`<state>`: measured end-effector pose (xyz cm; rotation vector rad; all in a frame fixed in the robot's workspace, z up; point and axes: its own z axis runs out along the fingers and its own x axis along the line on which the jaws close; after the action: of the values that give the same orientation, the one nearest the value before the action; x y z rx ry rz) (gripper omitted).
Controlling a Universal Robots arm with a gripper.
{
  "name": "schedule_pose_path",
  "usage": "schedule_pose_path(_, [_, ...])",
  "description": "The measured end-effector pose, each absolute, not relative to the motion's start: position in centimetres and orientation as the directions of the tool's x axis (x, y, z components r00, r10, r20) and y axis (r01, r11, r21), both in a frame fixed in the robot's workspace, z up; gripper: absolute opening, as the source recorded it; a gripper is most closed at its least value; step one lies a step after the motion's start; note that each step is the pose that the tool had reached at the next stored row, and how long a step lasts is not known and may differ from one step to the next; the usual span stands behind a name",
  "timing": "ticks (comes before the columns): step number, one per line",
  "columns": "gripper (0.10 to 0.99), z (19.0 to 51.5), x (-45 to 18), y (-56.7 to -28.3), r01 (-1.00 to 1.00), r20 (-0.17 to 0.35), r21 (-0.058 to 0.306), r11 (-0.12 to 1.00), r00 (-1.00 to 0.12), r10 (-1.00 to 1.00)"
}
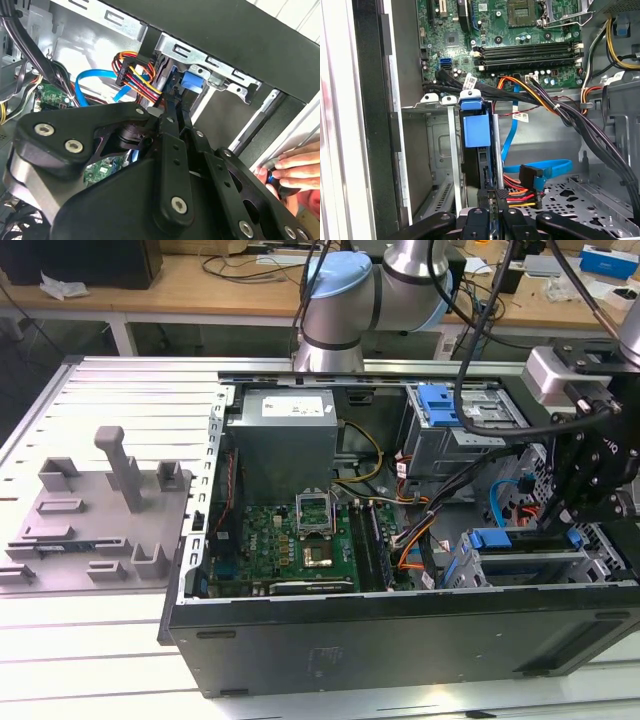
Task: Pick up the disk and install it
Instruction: 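Insert the first disk wire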
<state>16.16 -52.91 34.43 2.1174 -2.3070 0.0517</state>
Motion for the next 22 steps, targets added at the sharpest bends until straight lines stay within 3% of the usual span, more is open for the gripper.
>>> schedule_pose_path(16, [0.18,34.0,16.1,-52.9,-0.996,0.029,-0.016,0.085,-0.086,-0.996])
schedule_pose_path(18, [0.306,35.4,16.1,-52.9,-0.996,0.03,-0.016,0.085,-0.086,-0.996])
schedule_pose_path(22, [0.306,36.0,16.1,-52.9,-0.996,0.029,-0.016,0.085,-0.086,-0.996])
